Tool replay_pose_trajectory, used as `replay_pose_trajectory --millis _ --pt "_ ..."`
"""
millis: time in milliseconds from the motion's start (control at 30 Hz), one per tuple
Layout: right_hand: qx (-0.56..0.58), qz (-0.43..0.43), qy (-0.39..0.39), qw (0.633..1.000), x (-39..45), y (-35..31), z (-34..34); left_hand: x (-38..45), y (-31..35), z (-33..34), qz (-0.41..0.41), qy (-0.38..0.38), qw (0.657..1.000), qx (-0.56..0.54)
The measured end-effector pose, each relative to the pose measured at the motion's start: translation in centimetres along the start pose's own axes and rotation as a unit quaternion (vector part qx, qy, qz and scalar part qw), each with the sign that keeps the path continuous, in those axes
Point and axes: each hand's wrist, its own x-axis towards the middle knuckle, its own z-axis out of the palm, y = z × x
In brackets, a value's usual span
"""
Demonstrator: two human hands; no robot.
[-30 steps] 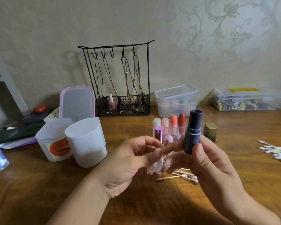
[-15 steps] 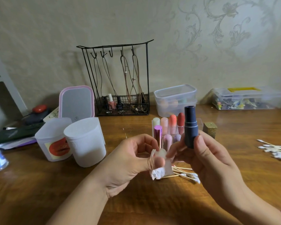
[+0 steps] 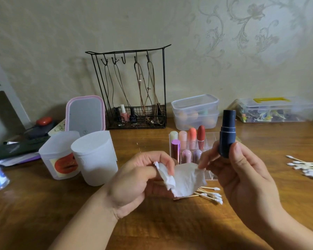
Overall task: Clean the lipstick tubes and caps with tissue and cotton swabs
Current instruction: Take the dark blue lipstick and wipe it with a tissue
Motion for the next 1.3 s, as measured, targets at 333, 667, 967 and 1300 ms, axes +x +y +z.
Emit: replay_pose_trajectory --millis 333,667,967,1300 --pt "-0.270 -0.038 0.027 0.962 0.1 0.0 -0.9 0.5 -0.6 0.1 0.059 0.141 0.984 0.094" --pt "-0.552 -0.125 -0.013 0.824 -1.2 0.2 0.7 0.5 -0.8 2.9 0.145 0.274 0.950 -0.047" --pt "-0.384 -0.111 -0.108 0.910 -2.9 -1.0 2.5 1.4 -1.8 2.2 0.127 0.348 0.929 -0.021" --pt "-0.390 -0.009 -0.013 0.921 -1.4 0.2 1.3 0.0 -0.7 3.8 0.106 0.063 0.940 -0.318"
